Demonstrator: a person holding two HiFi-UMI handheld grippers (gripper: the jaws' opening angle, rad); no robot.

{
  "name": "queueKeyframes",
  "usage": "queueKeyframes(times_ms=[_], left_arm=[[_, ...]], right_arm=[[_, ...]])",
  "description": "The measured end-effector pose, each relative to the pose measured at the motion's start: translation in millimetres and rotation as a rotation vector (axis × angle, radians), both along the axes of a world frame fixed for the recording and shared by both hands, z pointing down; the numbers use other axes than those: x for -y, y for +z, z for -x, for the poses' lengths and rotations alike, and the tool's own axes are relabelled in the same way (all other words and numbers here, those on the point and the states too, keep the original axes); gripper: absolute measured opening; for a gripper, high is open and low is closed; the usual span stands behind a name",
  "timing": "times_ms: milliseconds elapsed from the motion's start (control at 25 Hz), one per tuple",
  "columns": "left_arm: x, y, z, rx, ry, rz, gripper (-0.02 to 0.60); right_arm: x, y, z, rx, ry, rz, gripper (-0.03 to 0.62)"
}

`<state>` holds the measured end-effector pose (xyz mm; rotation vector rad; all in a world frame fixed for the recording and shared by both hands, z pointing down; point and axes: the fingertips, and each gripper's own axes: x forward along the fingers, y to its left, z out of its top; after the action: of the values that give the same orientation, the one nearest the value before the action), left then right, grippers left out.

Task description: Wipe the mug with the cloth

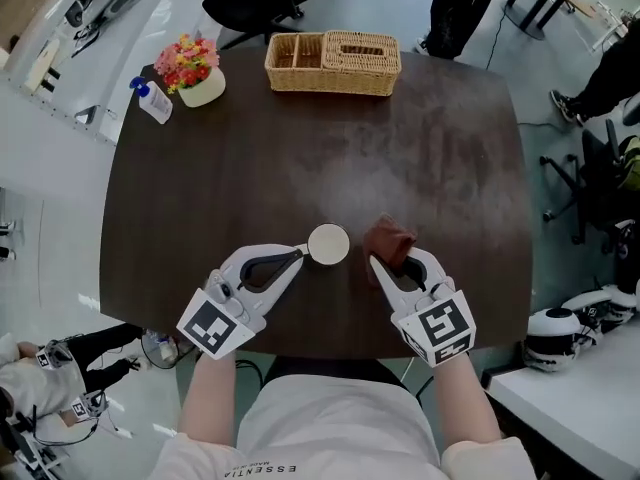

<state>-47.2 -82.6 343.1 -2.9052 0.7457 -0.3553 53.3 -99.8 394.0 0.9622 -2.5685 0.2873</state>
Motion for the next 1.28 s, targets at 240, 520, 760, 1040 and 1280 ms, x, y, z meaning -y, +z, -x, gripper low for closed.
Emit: queueKeyframes(times_ms=[240,520,760,1040,1280], left_arm=[[-62.9,-56.6,-15.1,-0.2,-0.151,0.067,0.0],[-123.2,-74.1,-11.5,-0.232,-0.234,0.012,0.0],[-184.3,-85.9,2.8,-0.19,-0.263,-0.004,0.0],[-292.1,-85.8,11.1,-0.164,-0.227,0.003,0.0],[-380.6,-87.5,27.8,-0.177,-0.204,0.037,0.0]], right_arm=[[-58.0,-39.1,-16.5,0.02,0.01,-0.046,0.08],[-126.2,-51.2,-20.1,0.011,-0.04,-0.063,0.08],[-190.3,-54.0,-19.9,-0.012,-0.008,-0.089,0.08],[-297.4,-62.6,-6.6,-0.017,0.041,-0.125,0.08],[-389.2,-71.1,15.6,-0.013,0.076,-0.139,0.08]])
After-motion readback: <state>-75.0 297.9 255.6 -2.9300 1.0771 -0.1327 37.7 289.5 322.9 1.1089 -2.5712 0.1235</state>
